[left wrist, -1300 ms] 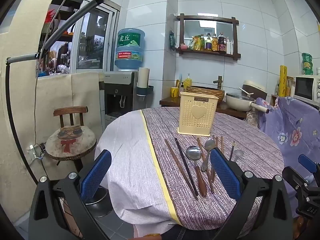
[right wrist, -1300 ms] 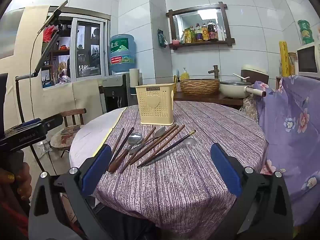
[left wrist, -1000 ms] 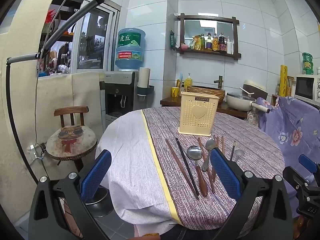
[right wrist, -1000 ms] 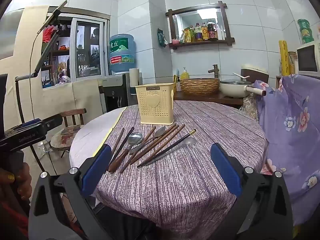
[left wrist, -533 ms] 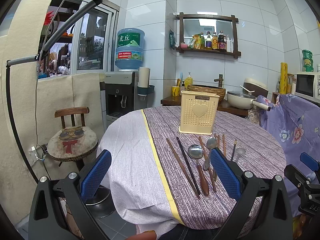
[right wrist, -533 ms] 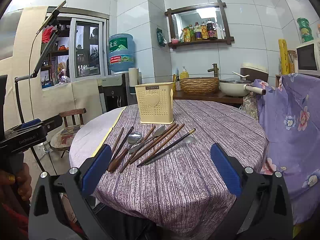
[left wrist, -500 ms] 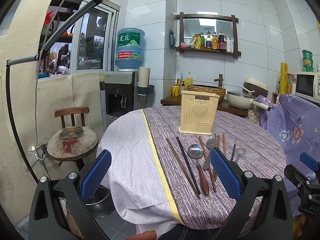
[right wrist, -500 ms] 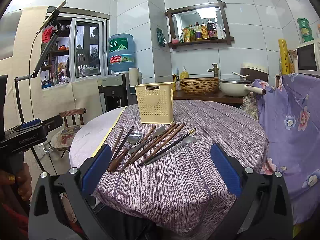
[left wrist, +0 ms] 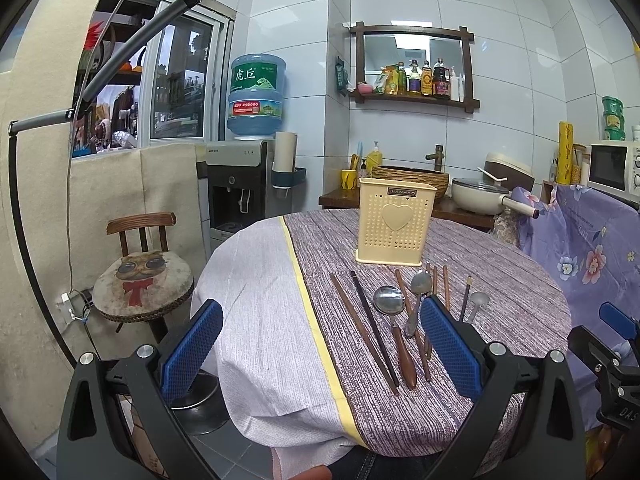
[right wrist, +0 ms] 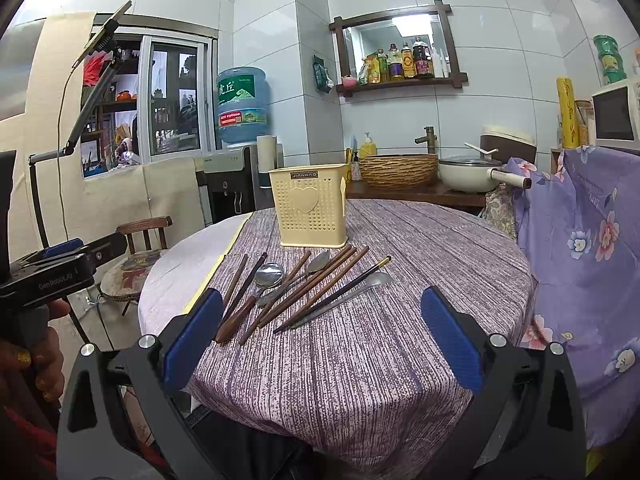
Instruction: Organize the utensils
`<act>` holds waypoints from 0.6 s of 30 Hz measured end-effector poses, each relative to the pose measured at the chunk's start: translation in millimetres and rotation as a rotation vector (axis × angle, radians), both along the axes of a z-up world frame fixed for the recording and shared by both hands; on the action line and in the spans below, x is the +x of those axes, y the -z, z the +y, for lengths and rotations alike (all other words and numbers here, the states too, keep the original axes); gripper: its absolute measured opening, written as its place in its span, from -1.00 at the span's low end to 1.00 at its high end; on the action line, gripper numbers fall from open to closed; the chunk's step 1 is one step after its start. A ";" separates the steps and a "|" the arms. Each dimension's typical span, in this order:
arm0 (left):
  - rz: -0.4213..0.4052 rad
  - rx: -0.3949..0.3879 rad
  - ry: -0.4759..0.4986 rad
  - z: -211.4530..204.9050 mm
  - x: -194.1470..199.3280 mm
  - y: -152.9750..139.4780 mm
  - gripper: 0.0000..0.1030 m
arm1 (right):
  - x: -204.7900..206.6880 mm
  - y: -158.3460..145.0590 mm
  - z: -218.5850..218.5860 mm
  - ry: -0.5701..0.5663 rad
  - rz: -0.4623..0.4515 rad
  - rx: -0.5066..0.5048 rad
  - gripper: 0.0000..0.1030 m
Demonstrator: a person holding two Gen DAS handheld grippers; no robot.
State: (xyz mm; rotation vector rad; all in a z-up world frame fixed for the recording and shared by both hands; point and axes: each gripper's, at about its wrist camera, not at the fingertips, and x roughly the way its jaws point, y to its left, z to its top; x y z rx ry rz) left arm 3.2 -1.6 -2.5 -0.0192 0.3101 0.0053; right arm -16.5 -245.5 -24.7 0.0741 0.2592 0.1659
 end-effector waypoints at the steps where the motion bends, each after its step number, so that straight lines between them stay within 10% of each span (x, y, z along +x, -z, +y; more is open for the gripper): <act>1: 0.001 0.000 0.000 -0.1 0.0 0.0 0.90 | 0.5 0.2 -0.3 0.001 0.000 0.001 0.90; 18: 0.000 -0.002 0.001 1.1 -0.7 1.5 0.90 | 1.3 1.8 -1.0 0.001 0.008 0.006 0.90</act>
